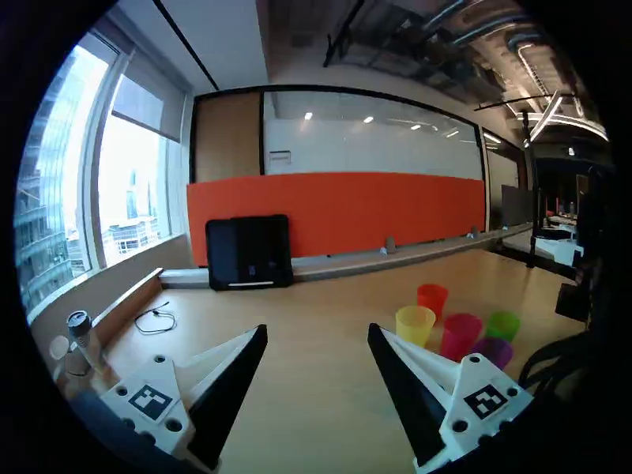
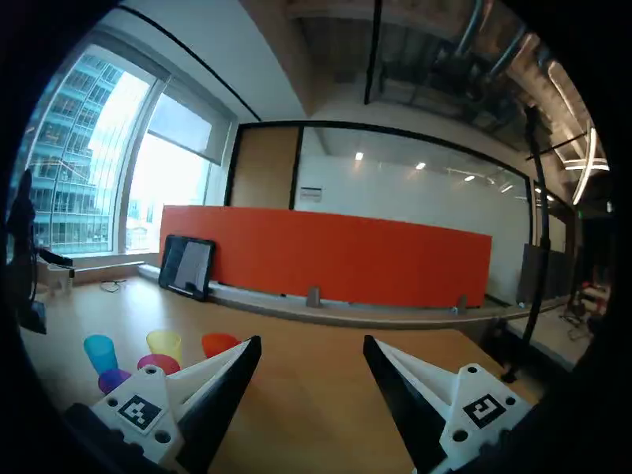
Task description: Pour water
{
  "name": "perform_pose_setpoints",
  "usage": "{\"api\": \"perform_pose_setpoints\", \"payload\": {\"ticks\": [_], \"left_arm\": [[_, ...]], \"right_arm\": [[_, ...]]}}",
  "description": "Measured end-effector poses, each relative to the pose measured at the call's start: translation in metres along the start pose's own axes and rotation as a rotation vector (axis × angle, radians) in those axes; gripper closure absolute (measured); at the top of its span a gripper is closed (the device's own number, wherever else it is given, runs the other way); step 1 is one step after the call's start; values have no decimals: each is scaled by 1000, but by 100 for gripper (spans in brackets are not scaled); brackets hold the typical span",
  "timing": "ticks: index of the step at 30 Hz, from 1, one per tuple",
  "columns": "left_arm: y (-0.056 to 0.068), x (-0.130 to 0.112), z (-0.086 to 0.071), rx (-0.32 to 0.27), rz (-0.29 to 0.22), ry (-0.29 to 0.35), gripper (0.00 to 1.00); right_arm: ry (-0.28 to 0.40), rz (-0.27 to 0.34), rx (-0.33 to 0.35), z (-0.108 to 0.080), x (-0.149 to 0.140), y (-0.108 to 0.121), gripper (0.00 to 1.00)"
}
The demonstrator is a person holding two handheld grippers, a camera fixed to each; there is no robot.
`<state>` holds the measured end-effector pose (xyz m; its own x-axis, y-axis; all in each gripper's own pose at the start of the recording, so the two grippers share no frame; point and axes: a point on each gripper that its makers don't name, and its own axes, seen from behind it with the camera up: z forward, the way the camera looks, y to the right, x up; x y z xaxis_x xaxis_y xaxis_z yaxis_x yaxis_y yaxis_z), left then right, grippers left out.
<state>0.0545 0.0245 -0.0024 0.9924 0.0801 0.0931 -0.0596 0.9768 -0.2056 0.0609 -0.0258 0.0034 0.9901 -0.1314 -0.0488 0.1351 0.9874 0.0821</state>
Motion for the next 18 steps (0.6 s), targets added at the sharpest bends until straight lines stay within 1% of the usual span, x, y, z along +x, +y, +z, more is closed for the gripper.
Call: {"api": "perform_pose_setpoints", "payload": {"ticks": [6, 12, 18], "left_arm": [[-4, 25, -6, 57, -5, 106, 6], [-7, 30, -6, 104, 0, 148, 6], [-11, 27, -6, 147, 13, 179, 6]], "right_arm": [[40, 17, -59, -4, 7, 4, 0], [71, 43, -99, -9, 10, 10, 0], [62, 73, -109, -14, 0, 12, 0]]}}
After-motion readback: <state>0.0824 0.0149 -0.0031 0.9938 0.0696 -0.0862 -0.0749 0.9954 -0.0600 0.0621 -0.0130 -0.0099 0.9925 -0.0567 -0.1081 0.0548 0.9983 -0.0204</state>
